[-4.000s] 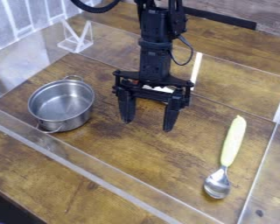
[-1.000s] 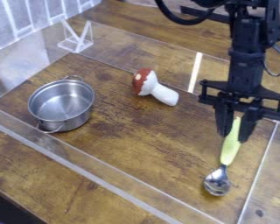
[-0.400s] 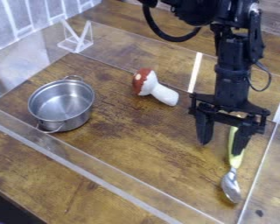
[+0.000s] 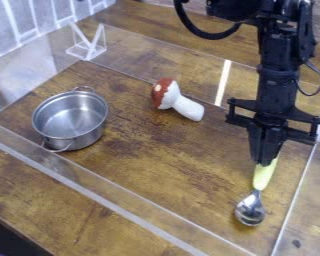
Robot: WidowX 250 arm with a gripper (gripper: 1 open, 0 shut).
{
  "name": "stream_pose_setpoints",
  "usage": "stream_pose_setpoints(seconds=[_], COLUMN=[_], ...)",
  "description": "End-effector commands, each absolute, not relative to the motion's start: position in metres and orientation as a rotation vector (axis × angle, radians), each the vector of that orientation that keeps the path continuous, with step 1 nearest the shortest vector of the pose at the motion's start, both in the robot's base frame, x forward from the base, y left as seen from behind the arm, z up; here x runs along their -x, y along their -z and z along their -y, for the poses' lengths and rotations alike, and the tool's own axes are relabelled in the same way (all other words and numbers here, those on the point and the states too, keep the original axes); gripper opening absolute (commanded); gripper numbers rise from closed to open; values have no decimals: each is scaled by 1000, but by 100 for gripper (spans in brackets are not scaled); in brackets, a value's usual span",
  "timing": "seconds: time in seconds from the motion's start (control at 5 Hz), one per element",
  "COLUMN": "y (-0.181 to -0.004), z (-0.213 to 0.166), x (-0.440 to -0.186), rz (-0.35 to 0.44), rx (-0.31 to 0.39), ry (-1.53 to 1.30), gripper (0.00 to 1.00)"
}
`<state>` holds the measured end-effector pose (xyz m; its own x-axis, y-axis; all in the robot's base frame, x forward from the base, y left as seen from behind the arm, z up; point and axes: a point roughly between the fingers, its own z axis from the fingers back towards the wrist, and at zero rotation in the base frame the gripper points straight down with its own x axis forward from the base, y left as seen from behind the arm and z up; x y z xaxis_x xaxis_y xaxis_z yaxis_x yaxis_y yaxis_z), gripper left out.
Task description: Move the green spoon to the right
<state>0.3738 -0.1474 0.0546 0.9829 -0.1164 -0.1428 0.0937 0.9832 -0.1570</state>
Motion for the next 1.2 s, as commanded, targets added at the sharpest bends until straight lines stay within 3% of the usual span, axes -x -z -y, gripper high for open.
stream_pose_setpoints(seconds=[0.0, 0.2, 0.6, 1.0], y=[-62, -47, -46, -78], z=[139, 135, 135, 140], x=[-377, -376, -351, -355], rz=[-95, -90, -22, 63], rx=[183, 204, 222, 202], ry=[178, 235, 177, 45], gripper=[100, 100, 100, 100])
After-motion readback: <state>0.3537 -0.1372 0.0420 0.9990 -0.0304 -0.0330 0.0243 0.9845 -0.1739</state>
